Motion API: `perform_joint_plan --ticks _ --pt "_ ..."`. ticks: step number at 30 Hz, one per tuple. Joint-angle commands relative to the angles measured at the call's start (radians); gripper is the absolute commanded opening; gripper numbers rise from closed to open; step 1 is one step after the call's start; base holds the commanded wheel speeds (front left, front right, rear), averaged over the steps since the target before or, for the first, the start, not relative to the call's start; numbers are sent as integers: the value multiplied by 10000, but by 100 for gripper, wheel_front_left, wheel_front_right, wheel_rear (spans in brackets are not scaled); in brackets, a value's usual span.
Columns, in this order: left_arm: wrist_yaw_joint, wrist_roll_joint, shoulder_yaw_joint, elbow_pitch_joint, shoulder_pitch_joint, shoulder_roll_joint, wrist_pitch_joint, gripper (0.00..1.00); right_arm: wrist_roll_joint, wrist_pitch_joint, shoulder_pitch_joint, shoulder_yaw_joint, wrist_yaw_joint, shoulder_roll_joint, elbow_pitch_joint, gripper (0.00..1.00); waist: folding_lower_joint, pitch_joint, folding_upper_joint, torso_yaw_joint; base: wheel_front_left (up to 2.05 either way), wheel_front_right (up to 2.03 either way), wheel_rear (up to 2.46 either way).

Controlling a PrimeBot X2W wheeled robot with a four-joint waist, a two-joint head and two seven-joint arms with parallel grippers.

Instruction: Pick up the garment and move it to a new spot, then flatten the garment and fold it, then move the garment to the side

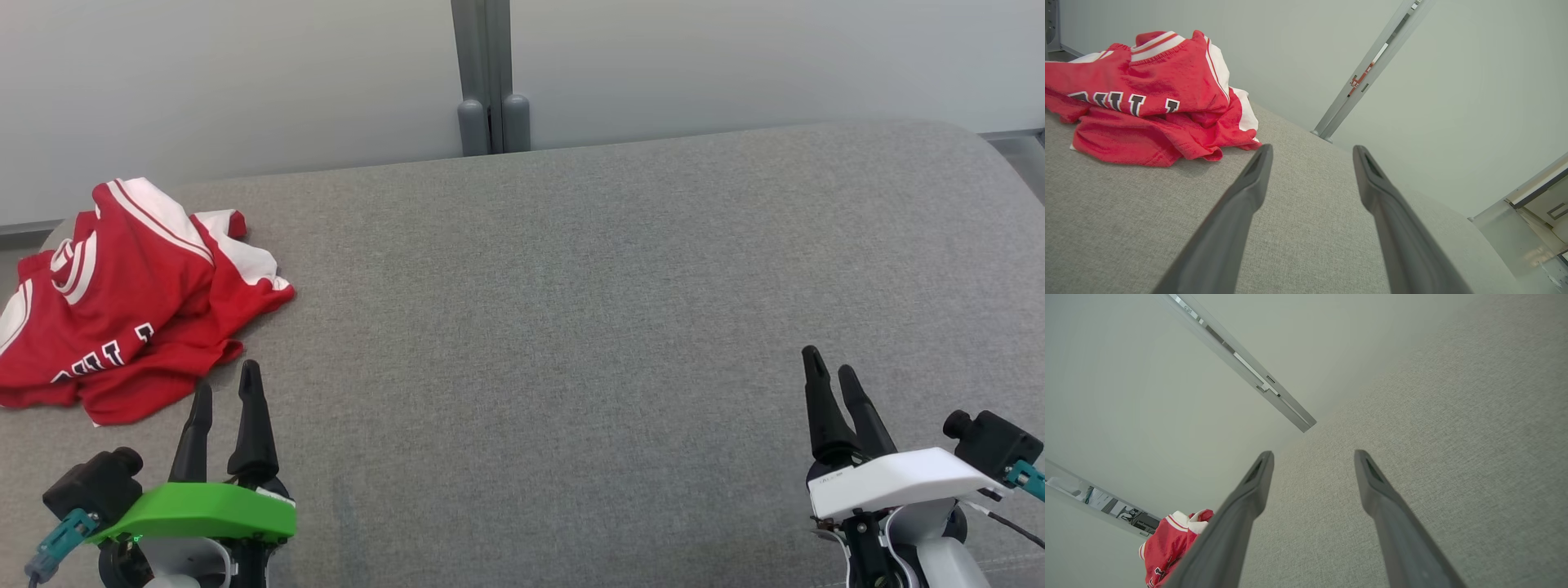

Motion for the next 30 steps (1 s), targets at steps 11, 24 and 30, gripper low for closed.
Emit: perform_joint_plan --ticks 11,24,30 --pt "210 1530 -283 -106 -14 192 -384 100 -1561 -395 66 159 2 -70 -215 100 0 -31 -1 9 0 0 0" --pt "333 2850 -525 -52 -71 270 -713 100 -2879 -733 142 331 2 -81 -244 100 0 -44 -1 72 0 0 0" --pt "379 3372 -572 -1 -63 307 -856 100 -3450 -874 178 399 3 -85 -262 100 0 -47 -1 72 0 0 0"
